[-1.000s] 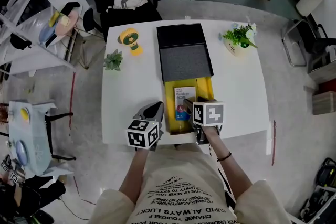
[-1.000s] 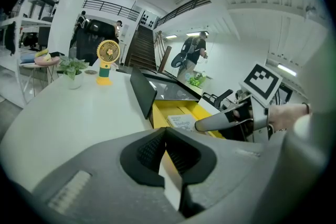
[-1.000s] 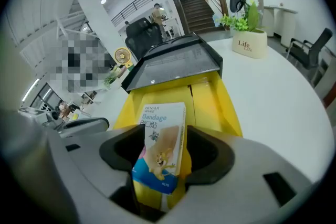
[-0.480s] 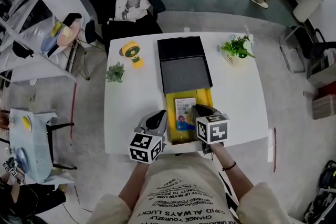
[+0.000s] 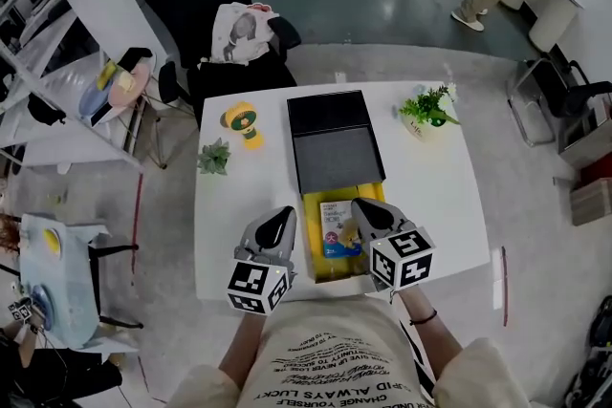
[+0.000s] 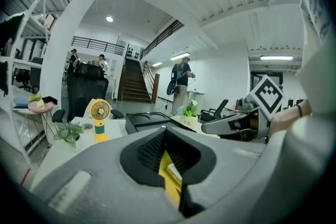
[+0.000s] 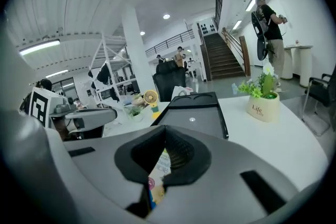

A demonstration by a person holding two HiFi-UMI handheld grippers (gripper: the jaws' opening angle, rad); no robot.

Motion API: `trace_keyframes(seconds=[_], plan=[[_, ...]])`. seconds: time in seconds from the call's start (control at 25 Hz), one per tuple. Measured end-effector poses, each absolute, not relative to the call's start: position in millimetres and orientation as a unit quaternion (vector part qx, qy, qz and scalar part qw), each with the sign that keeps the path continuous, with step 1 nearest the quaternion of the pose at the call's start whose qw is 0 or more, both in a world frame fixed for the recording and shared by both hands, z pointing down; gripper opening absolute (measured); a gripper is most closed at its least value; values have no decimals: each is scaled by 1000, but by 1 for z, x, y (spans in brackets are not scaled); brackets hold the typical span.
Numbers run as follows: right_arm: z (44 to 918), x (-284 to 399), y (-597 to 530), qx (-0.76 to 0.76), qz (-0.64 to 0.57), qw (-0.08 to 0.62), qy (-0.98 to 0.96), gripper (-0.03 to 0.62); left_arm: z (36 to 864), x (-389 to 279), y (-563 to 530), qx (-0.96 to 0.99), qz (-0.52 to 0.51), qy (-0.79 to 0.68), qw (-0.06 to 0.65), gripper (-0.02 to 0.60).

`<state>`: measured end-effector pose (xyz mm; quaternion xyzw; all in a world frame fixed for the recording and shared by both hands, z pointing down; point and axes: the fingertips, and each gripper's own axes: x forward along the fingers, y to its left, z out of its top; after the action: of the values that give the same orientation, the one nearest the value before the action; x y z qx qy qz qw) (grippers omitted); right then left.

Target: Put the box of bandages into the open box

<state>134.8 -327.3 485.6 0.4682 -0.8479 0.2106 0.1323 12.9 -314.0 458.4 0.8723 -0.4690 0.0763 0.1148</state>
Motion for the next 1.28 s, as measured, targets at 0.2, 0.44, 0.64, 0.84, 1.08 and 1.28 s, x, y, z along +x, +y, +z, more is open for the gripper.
trace_keyframes(seconds=[0.2, 0.44, 0.64, 0.84, 1.08, 1.28], plan=[[450, 141, -332, 472, 178, 68, -861, 5, 426, 3, -324, 871, 50, -483, 76, 21], [416, 154, -341, 485, 160, 14, -860, 5, 392, -8, -331, 865, 28, -500, 32, 21], [390, 168, -350, 509, 133, -14, -851, 3, 374, -19, -334, 857, 13, -516, 14, 21], [376, 175, -353, 515, 122, -34, -848, 3, 360, -30, -336, 848, 3, -529, -8, 21], [373, 178, -353, 519, 113, -27, -847, 3, 354, -39, -337, 840, -2, -542, -16, 21], [373, 179, -353, 520, 109, -25, -847, 3, 356, -39, -336, 840, 6, -543, -17, 23]])
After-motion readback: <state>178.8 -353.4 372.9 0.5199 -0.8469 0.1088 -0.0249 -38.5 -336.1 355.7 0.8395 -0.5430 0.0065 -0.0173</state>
